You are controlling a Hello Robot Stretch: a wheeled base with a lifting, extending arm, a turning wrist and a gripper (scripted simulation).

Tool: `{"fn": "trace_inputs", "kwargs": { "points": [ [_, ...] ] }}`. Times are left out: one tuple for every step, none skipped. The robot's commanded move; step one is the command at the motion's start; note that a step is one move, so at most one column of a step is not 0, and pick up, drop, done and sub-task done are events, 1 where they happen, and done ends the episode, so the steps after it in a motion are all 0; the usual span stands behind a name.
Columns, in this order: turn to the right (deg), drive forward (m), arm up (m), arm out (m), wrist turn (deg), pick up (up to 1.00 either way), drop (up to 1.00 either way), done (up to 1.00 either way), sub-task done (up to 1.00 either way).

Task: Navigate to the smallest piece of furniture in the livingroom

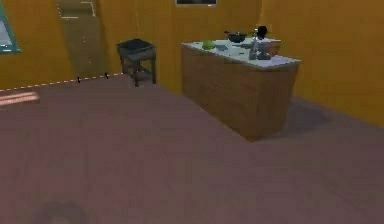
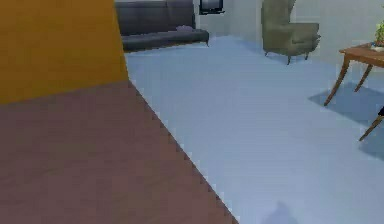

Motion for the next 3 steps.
{"fn": "trace_inputs", "kwargs": {
  "points": [
    [45.0, 0.00, 0.00, 0.00, 0.0, 0.00, 0.00, 0.00, 0.00],
    [36.0, 0.00, 0.00, 0.00, 0.0, 0.00, 0.00, 0.00, 0.00],
    [0.0, 1.00, 0.00, 0.00, 0.0, 0.00, 0.00, 0.00, 0.00]
  ]
}}
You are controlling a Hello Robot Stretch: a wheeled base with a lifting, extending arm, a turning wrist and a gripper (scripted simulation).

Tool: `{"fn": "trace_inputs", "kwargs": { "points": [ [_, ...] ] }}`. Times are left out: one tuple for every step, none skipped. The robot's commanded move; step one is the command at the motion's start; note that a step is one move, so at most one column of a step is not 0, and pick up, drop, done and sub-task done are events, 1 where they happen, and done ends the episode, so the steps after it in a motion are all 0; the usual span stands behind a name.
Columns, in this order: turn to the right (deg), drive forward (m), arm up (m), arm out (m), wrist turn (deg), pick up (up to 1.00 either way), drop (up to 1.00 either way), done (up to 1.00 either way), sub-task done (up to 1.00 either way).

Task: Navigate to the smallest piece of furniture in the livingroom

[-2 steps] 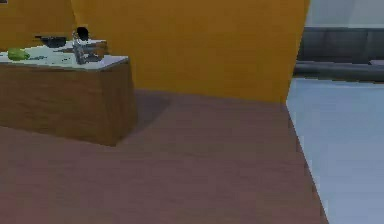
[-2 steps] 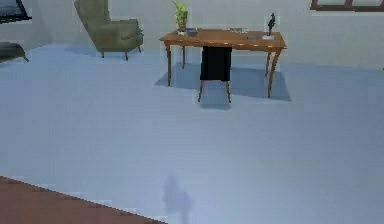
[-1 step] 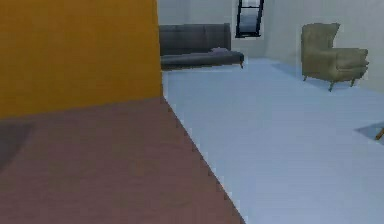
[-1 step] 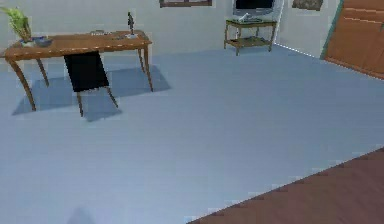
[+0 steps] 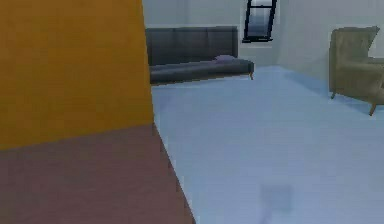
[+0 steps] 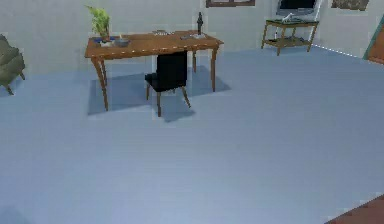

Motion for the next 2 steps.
{"fn": "trace_inputs", "kwargs": {
  "points": [
    [0.0, 1.00, 0.00, 0.00, 0.0, 0.00, 0.00, 0.00, 0.00],
    [0.0, 1.00, 0.00, 0.00, 0.0, 0.00, 0.00, 0.00, 0.00]
  ]
}}
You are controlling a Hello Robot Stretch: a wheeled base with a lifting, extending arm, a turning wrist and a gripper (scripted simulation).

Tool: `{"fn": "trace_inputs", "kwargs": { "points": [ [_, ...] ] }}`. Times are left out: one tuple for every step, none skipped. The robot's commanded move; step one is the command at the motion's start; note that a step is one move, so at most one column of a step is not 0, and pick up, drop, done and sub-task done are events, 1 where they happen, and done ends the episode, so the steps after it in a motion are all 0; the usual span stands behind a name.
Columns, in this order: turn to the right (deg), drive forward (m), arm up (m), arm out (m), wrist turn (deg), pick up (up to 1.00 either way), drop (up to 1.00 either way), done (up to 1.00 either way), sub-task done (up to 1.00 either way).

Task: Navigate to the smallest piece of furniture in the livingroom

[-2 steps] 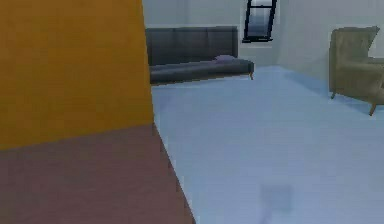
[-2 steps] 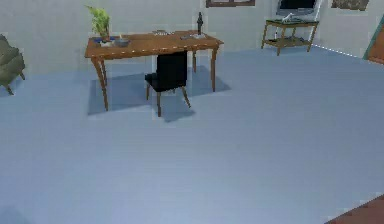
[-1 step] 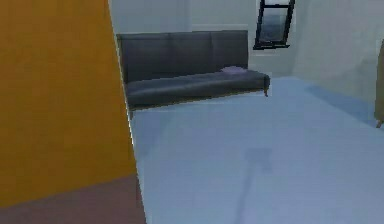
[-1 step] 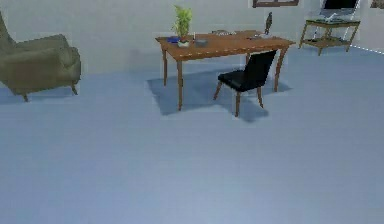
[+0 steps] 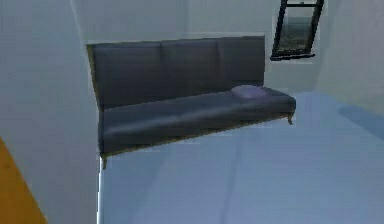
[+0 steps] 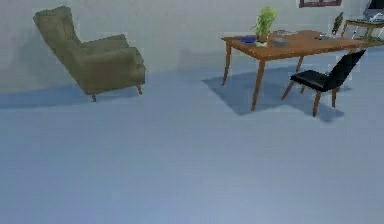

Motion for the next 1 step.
{"fn": "trace_inputs", "kwargs": {
  "points": [
    [6.0, 0.00, 0.00, 0.00, 0.0, 0.00, 0.00, 0.00, 0.00]
  ]
}}
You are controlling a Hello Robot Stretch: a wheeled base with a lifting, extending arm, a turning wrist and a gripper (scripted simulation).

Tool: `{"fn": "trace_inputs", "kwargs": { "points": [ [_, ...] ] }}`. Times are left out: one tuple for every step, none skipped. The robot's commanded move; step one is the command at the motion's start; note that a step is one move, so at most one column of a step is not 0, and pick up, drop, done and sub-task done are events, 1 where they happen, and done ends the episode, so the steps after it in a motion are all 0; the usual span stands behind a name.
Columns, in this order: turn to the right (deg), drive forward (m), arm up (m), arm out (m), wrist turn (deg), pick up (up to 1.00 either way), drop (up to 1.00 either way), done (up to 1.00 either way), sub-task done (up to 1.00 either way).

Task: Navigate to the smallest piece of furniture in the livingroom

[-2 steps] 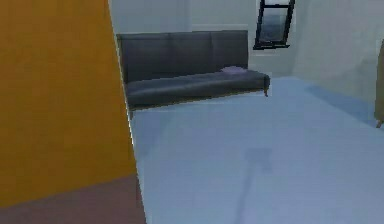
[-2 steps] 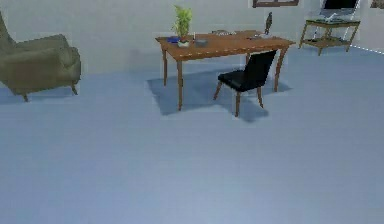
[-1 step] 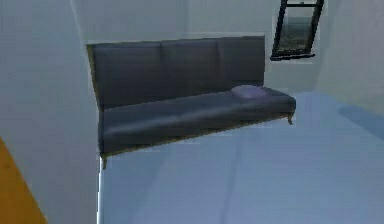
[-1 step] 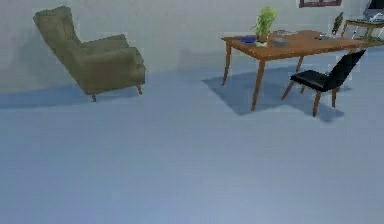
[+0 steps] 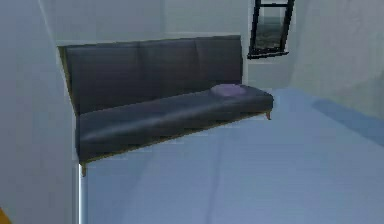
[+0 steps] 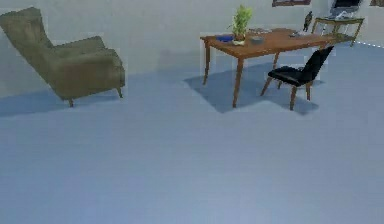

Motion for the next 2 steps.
{"fn": "trace_inputs", "kwargs": {
  "points": [
    [0.0, 0.40, 0.00, 0.00, 0.0, 0.00, 0.00, 0.00, 0.00],
    [-24.0, 0.00, 0.00, 0.00, 0.0, 0.00, 0.00, 0.00, 0.00]
  ]
}}
